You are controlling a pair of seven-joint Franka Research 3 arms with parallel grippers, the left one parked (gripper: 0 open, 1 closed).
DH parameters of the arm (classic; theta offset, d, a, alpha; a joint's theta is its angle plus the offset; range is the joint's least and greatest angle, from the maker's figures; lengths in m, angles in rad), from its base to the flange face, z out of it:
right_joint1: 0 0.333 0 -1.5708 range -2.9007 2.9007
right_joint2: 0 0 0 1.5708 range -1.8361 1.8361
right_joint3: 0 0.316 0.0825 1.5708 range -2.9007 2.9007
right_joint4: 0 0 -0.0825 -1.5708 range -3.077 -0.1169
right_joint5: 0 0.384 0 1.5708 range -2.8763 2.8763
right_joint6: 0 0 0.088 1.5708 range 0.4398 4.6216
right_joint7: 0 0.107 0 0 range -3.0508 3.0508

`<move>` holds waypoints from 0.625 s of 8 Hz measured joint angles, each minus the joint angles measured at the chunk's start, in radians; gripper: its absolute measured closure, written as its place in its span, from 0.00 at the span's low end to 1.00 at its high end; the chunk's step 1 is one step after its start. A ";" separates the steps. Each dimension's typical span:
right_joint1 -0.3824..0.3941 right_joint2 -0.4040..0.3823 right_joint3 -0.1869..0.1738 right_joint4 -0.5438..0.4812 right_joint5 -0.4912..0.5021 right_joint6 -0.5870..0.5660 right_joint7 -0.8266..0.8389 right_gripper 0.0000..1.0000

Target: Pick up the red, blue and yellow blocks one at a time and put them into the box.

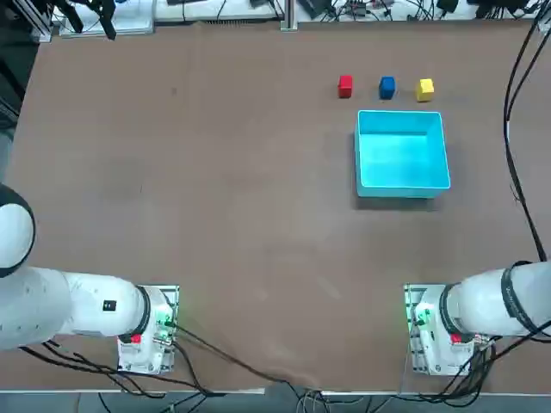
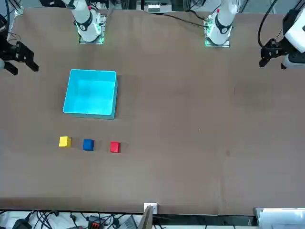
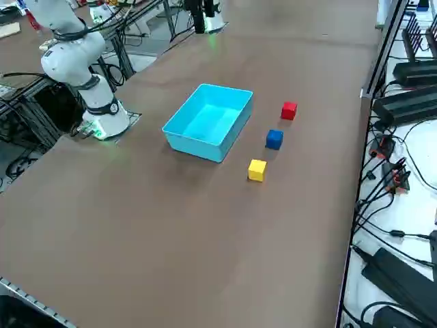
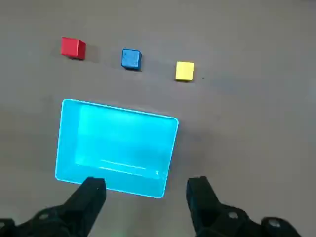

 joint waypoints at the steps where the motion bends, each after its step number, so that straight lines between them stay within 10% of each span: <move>1: 0.000 0.000 0.000 0.000 0.000 0.000 0.000 0.00; 5: 0.022 0.035 0.037 -0.004 0.037 0.030 0.062 0.00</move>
